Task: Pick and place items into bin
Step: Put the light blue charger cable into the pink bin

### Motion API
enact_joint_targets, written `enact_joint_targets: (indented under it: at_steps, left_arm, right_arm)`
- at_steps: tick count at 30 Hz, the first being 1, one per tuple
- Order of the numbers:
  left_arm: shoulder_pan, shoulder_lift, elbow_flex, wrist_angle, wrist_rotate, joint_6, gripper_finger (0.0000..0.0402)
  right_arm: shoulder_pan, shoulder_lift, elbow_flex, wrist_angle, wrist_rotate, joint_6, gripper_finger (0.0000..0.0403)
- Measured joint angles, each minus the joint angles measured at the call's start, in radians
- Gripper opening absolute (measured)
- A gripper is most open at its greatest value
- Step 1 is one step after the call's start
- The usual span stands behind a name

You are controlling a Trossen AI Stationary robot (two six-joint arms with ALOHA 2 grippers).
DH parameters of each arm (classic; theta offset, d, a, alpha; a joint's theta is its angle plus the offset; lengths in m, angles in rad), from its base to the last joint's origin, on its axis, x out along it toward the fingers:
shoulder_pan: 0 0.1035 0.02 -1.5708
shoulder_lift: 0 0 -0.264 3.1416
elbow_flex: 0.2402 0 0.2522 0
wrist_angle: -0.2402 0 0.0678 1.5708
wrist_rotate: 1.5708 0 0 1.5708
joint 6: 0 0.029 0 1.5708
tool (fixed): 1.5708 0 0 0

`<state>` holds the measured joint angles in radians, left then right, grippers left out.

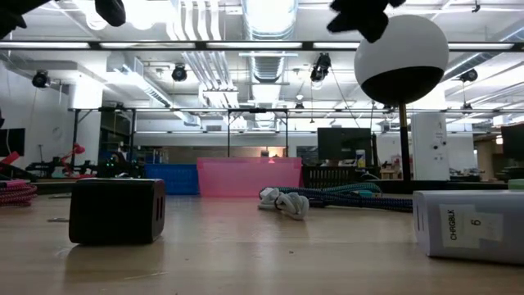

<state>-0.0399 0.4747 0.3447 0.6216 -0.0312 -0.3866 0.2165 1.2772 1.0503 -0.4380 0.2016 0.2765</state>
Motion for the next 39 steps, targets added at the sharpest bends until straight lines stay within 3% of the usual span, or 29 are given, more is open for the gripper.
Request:
enact_joint_targets:
  at_steps: [11,16,23,30,39]
  left_arm:
    - [0.0,0.001,-0.001,0.0,-0.004,0.001,0.0171]
    - [0.0,0.002,-0.001,0.0,-0.015,0.001,0.0171]
    - [0.0,0.003,-0.003,-0.001,-0.03,0.002,0.0171]
    - [0.0,0.002,-0.003,-0.001,-0.03,0.002,0.0171]
    - [0.0,0.002,-0.006,-0.002,-0.03,0.002,0.0171]
  right_arm:
    - [-0.009,0.286,0.178,-0.319,-0.001,-0.142,0.0166]
    - [-0.05,0.376,0.19,-0.317,-0.014,-0.179,0.0158]
    - [-0.127,0.471,0.187,-0.317,-0.135,-0.209,0.0153]
    - [-0.171,0.552,0.185,-0.308,-0.136,-0.307,0.0162]
    - [-0.203,0.661,0.184,-0.293,-0.131,-0.31,0.0168]
